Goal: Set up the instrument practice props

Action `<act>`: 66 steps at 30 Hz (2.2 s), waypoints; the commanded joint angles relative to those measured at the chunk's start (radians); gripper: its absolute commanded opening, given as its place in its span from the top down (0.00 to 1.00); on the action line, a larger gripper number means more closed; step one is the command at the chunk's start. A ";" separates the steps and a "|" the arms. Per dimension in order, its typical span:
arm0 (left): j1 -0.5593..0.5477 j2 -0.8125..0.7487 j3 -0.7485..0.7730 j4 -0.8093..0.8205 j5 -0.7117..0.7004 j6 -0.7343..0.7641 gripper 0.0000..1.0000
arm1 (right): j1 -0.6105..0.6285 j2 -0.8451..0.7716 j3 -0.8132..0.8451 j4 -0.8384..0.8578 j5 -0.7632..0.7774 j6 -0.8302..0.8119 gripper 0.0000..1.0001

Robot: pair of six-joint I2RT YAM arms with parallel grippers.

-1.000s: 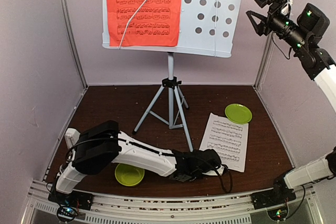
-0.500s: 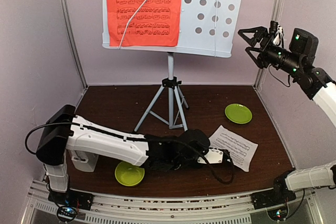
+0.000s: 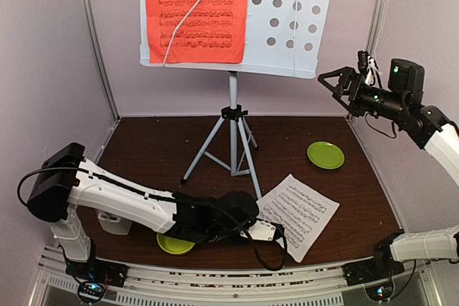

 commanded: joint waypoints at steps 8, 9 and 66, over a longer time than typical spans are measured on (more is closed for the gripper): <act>0.020 -0.248 0.034 -0.044 0.118 -0.032 1.00 | 0.042 -0.044 -0.098 0.076 -0.316 -0.150 0.04; 0.020 -0.275 0.045 -0.069 0.125 -0.033 1.00 | 0.059 -0.038 -0.091 0.077 -0.355 -0.161 0.05; -0.036 -0.364 0.744 -0.607 0.667 0.376 1.00 | 0.519 0.032 0.057 -0.238 -0.652 -0.508 0.19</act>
